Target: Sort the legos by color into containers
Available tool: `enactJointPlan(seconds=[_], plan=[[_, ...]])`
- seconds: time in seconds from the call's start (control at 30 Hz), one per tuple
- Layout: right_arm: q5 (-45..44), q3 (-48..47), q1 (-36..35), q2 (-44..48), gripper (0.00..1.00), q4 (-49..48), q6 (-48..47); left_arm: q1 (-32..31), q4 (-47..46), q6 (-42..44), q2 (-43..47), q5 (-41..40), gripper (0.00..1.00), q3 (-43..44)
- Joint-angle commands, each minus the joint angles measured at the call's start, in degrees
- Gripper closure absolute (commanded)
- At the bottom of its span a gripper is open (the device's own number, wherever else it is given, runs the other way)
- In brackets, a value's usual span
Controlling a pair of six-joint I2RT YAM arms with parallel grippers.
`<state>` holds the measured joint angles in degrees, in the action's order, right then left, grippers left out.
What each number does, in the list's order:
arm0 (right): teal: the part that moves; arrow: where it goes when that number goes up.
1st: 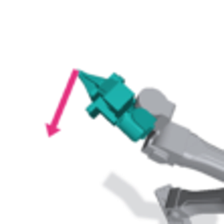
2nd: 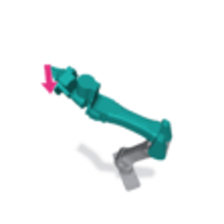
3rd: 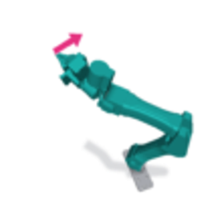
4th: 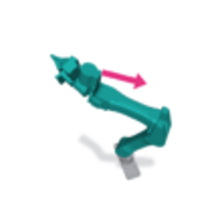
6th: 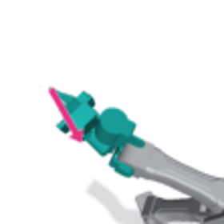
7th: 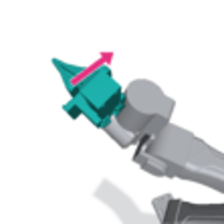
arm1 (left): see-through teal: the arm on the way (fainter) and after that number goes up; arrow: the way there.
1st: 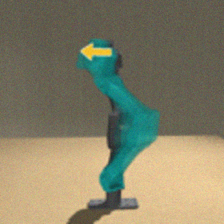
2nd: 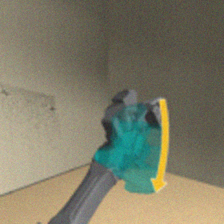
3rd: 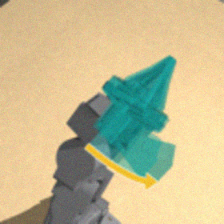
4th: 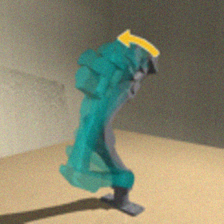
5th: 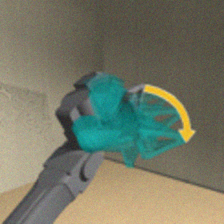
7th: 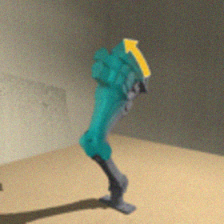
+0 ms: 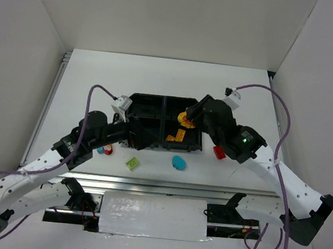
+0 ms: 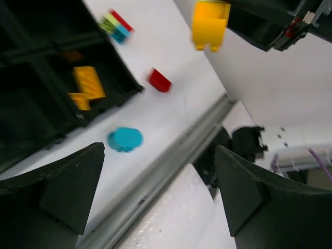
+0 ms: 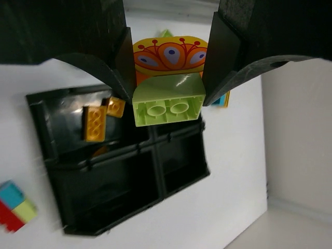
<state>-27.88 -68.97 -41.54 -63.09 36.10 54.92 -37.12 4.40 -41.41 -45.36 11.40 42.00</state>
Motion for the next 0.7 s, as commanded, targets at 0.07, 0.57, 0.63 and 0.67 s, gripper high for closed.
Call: enactJointPlan(seconds=[0.07,0.57,0.63,0.67], plan=[[-11.4,-2.1,-11.8,-1.3,0.83,4.8,8.5,-8.6,-18.6,0.3,-5.1,2.1,0.01,1.1],[-16.8,-6.5,-22.0,-4.7,0.82,6.7,12.8,-11.7,-20.9,1.6,-9.4,-8.7,0.11,1.6],[-16.6,-7.1,-22.7,-5.1,0.82,6.2,12.5,-11.7,-20.7,1.8,-9.5,-8.9,0.11,1.8],[-16.5,-7.3,-23.4,-5.5,0.82,6.0,12.4,-11.7,-20.6,1.9,-9.5,-9.0,0.12,1.9]])
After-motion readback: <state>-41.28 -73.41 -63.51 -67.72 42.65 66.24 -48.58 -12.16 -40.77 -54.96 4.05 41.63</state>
